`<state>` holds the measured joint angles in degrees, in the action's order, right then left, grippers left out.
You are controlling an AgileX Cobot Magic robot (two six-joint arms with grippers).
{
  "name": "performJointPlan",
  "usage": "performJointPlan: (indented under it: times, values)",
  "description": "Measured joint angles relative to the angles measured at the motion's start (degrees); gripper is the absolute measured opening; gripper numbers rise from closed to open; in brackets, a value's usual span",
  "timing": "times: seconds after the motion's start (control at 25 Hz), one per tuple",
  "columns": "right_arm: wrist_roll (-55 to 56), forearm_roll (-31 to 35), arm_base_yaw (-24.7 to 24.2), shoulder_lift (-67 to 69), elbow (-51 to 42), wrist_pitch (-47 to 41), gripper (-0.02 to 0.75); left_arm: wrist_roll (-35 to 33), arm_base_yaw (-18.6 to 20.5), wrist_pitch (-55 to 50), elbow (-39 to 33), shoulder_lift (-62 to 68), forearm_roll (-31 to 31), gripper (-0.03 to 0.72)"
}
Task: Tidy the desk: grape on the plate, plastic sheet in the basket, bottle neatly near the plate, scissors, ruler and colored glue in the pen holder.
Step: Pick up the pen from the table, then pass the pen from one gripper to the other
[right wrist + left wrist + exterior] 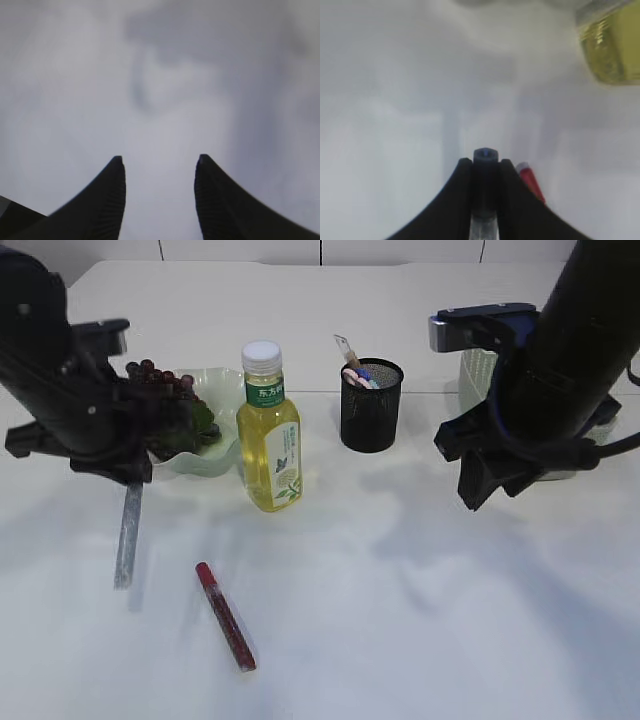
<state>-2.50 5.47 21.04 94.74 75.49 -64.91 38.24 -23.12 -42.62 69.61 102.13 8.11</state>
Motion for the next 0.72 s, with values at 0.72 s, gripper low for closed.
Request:
performJointPlan:
  times: [0.72]
  values:
    - [-19.39, 19.14, 0.0, -7.84, -0.21, 6.43, 0.368, -4.55, -5.84, 15.01, 0.77, -21.32, -4.1, 0.071]
